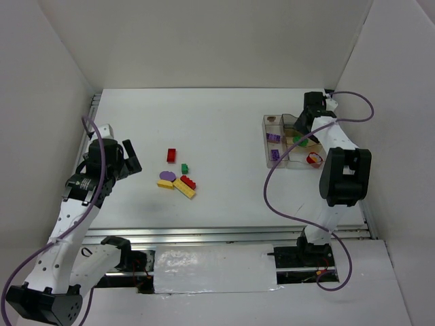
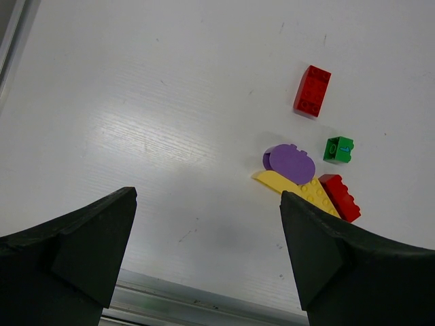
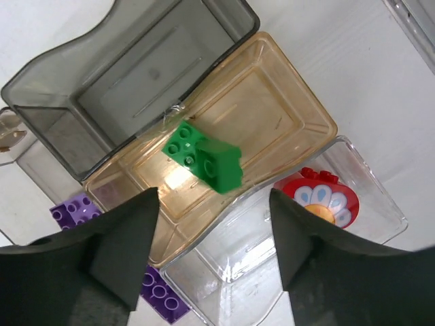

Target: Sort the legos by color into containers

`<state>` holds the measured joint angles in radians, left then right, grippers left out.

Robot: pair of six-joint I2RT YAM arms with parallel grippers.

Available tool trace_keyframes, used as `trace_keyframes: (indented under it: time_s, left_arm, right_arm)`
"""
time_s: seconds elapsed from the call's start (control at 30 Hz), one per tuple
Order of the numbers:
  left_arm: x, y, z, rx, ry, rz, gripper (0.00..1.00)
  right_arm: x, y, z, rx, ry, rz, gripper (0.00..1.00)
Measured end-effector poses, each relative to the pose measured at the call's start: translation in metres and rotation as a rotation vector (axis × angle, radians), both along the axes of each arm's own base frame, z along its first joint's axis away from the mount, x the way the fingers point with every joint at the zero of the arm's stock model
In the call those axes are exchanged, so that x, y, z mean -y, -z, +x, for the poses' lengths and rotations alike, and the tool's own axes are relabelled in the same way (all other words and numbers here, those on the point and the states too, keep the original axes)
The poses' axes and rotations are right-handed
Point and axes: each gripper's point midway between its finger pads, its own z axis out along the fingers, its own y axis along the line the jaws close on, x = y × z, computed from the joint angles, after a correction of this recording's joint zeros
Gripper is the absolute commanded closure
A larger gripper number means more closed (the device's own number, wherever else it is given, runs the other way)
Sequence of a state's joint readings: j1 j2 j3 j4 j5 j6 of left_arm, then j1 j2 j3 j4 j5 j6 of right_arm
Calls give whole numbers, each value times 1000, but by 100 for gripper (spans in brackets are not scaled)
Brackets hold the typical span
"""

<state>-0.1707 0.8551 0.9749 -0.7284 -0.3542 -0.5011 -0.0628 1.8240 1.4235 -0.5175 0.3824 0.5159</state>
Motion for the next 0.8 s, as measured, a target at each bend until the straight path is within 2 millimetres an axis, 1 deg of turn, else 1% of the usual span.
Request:
trace_keyframes:
  time_s: [0.03,0.07,0.1,0.17,0.23,0.27,0.3,0.33,0.37,0.4,0.47,0.5,0.53,0.57,0.6,0.63,0.67,0.7,0.73,0.77,0.8]
  left_arm:
    - [0,0,0,0,1,-1,0]
    - [0,0,0,0,2,-1,1]
    - [1,0,0,0,3,-2,0]
    - [1,0,1,0,5,-4,0]
    - [2,1,1,-2,7,-5,1]
    - [2,1,1,-4,7,-5,0]
    - [2,1,1,-5,7,-4,1]
    - [2,1,1,-5,6,-4,1]
    - [1,1,1,-4,4,-3,0]
    - [0,1,1,-3,-2,1,0]
    - [-3,1,1,-2,-15,8,0]
    - [-4,1,1,-2,-21,12,0]
    - [-5,0,0,-1,-25,16,0]
    - [-6,0,0,-1,-28,18,0]
    - [-6,0,0,0,-30,20,1]
    - [-6,0,0,0,-31,20,1]
    - [-6,0,0,0,-31,21,1]
    - [-7,0,0,-1,-33,21,0]
    - [-7,0,0,-1,-33,21,0]
    - [-7,0,0,-1,-34,22,0]
    - [-7,0,0,-2,-34,22,1]
  right_arm:
    - [0,-1,0,-1,-2,-3,16]
    - [0,-3,1,3,-7,-4,3]
    - [0,-5,3,9,-6,-2,0]
    - [-2,-9,6,17,-25,1,1]
    - [-9,-11,10,29,-49,16,0]
    - [-15,-12,11,31,-73,23,1]
    - [-27,-13,12,32,-112,18,0]
    - [-46,-14,13,32,-170,17,0]
    - [-73,-16,13,35,-243,17,0]
    - [-103,-19,12,41,-327,13,0]
    - [-188,-27,2,67,-548,13,1]
    - [-231,-31,-8,82,-659,21,1]
    - [-275,-34,-22,99,-773,27,1]
    - [-318,-36,-41,111,-885,43,1]
    - [-354,-36,-62,111,-978,57,2]
    - [-381,-36,-79,107,-1042,67,2]
    - [-404,-36,-92,103,-1088,80,3]
    - [-423,-37,-98,95,-1104,87,3]
    - [-441,-38,-99,104,-1108,91,3]
    - [-456,-39,-95,115,-1096,91,3]
    - [-468,-35,-93,116,-1081,92,3]
